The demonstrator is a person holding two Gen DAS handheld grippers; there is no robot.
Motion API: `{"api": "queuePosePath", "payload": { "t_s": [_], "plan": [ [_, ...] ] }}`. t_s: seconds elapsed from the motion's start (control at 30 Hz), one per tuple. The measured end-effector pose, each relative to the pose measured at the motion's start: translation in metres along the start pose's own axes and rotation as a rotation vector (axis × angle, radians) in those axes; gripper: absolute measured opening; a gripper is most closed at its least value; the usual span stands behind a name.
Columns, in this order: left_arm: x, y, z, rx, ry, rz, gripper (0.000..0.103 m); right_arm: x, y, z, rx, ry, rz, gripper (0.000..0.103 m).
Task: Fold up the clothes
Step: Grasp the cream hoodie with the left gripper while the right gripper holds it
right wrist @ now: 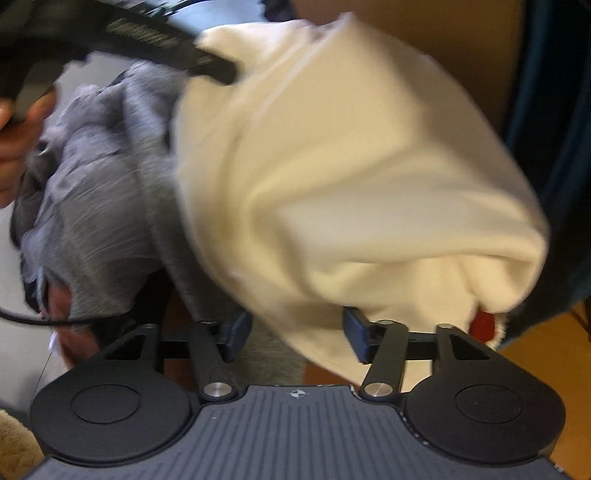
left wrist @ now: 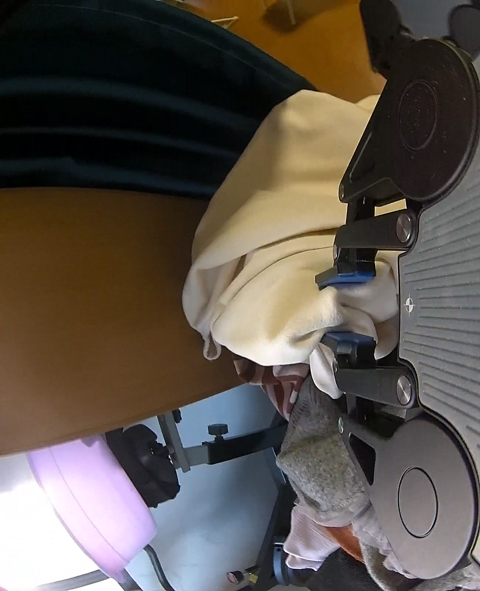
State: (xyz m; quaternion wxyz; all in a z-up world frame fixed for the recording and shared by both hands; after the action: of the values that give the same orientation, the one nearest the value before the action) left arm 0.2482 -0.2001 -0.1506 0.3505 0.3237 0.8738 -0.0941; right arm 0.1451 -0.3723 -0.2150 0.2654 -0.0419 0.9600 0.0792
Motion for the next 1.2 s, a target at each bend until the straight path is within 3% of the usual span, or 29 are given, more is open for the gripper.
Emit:
{"api": "queuePosePath", "payload": {
  "t_s": [0.2,0.5,0.63,0.73,0.87,1.0,1.03,1.1,1.17,1.2],
  "plan": [
    [0.006,0.017,-0.036,0.001,-0.101,-0.114,0.013,-0.003,-0.029,-0.028,0.051,-0.105,0.068,0.071],
    [0.017,0.046,-0.108,-0.052,-0.261,-0.323,0.012,-0.009,-0.037,-0.053,0.004,-0.239,0.103,0.085],
    [0.013,0.068,-0.135,-0.105,-0.322,-0.401,0.011,-0.012,-0.048,-0.06,0.014,-0.261,0.154,0.086],
    [0.013,0.079,-0.159,-0.134,-0.379,-0.436,0.011,-0.016,-0.058,-0.051,0.038,-0.228,0.212,0.087],
    [0.012,0.084,-0.188,-0.237,-0.437,-0.434,0.011,-0.02,-0.066,-0.033,0.073,-0.24,0.295,0.087],
    [0.013,0.092,-0.205,-0.287,-0.449,-0.468,0.011,-0.031,-0.054,-0.011,0.021,-0.247,0.346,0.087],
    [0.013,0.093,-0.21,-0.29,-0.458,-0.477,0.011,-0.034,-0.048,-0.006,0.003,-0.234,0.342,0.084],
    [0.012,0.095,-0.221,-0.301,-0.483,-0.493,0.011,-0.041,-0.033,0.0,-0.041,-0.211,0.308,0.055],
    [0.01,0.099,-0.239,-0.338,-0.532,-0.508,0.011,-0.05,-0.017,-0.001,-0.088,-0.206,0.259,0.011],
    [0.009,0.102,-0.25,-0.372,-0.566,-0.517,0.011,-0.054,-0.009,-0.006,-0.101,-0.222,0.236,0.007]
  ]
}}
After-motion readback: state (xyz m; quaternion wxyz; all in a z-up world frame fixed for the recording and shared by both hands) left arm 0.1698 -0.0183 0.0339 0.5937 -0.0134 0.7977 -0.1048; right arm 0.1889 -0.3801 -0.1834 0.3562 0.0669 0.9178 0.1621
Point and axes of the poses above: each gripper's, at about its wrist camera, not at the fingertips, and z roughly the way its jaws point, y to its left, x to its underside, the point moved 1 cm from there along z, roughly the way its jaws point, and after that the axes turned 3 degrees about x, right-handed, at the moved point
